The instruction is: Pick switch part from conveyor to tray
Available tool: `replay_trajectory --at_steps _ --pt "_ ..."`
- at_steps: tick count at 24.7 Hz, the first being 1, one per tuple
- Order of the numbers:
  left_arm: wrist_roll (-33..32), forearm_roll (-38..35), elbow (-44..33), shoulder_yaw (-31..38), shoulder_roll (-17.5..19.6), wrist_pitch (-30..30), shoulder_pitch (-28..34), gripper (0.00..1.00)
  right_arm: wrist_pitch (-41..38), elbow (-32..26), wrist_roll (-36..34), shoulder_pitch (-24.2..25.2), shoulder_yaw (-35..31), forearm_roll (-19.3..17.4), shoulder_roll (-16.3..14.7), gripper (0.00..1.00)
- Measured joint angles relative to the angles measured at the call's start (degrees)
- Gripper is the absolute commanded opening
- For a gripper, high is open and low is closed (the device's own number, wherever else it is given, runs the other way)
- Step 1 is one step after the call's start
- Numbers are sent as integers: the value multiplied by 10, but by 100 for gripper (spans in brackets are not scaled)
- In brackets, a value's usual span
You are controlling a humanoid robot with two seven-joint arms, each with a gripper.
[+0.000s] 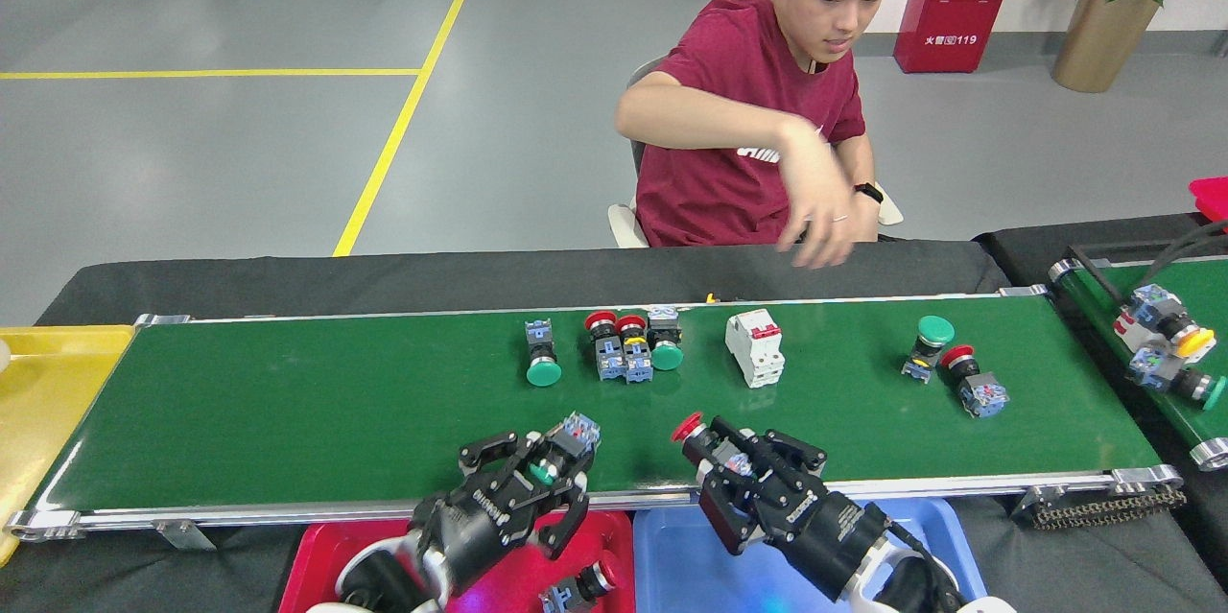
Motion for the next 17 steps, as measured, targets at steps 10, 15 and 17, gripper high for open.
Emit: replay_trajectory --at_steps 10,15,17 --pt "-3 39 -36 143 16 -29 88 100 -28 5 44 14 14 2 56 99" --pt "1 45 -39 275 -89 11 107 100 -29 7 45 16 -72 1 54 99" --pt "1 45 -39 325 -105 45 108 100 -29 7 47 18 -141 1 52 99"
